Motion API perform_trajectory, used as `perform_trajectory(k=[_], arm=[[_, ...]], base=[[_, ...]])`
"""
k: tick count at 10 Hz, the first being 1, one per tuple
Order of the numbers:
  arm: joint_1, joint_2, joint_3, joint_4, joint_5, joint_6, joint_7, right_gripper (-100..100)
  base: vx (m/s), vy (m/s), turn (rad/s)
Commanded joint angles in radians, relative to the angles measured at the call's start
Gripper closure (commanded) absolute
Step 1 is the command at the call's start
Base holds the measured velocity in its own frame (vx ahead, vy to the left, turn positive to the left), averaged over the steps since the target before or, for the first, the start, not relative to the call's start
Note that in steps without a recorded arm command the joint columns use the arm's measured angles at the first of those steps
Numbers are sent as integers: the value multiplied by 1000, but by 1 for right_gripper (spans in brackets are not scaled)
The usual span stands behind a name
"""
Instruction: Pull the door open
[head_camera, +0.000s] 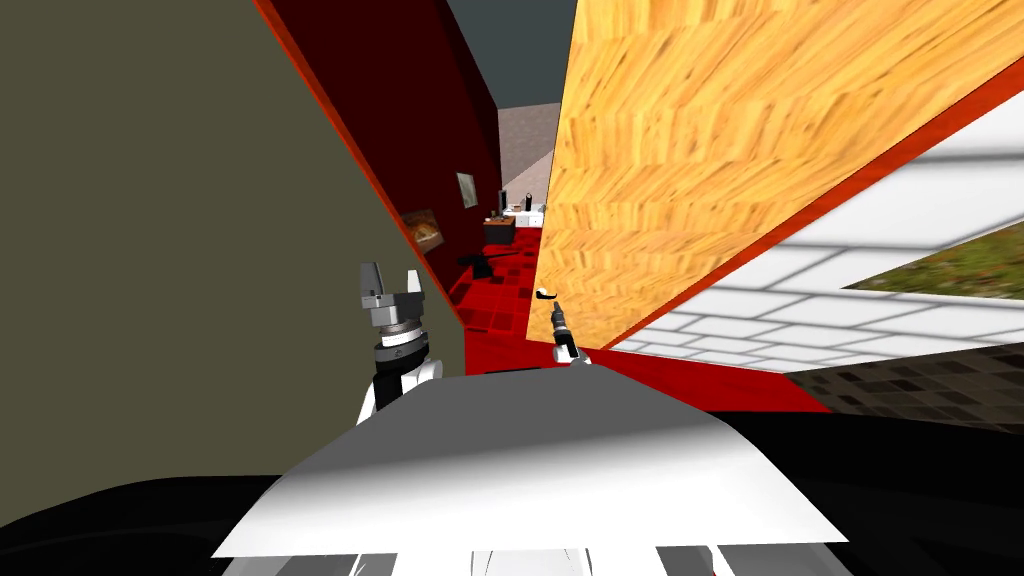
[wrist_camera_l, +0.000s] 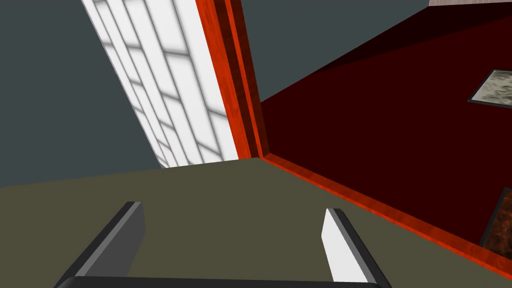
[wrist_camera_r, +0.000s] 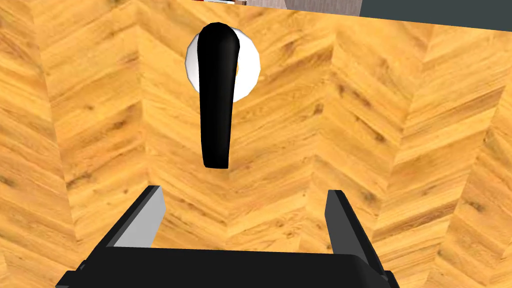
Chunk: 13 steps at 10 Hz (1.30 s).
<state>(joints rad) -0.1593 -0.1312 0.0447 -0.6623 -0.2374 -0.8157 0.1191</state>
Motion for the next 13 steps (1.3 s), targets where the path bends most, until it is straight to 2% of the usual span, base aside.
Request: perform_trajectory(k=[1, 8, 9, 10, 13], arm=[[7, 13, -31, 2, -14, 14, -1, -100], [8, 53, -70, 27, -29, 23, -5, -100], [4, 49, -67, 34, -28, 17, -6, -100], [4, 49, -67, 34, -28, 17, -6, 100], [4, 49, -67, 34, -28, 17, -6, 100]], base=[[127, 43, -85], [205, 45, -42], [105, 27, -4], [-14, -3, 5], [-31, -7, 7]])
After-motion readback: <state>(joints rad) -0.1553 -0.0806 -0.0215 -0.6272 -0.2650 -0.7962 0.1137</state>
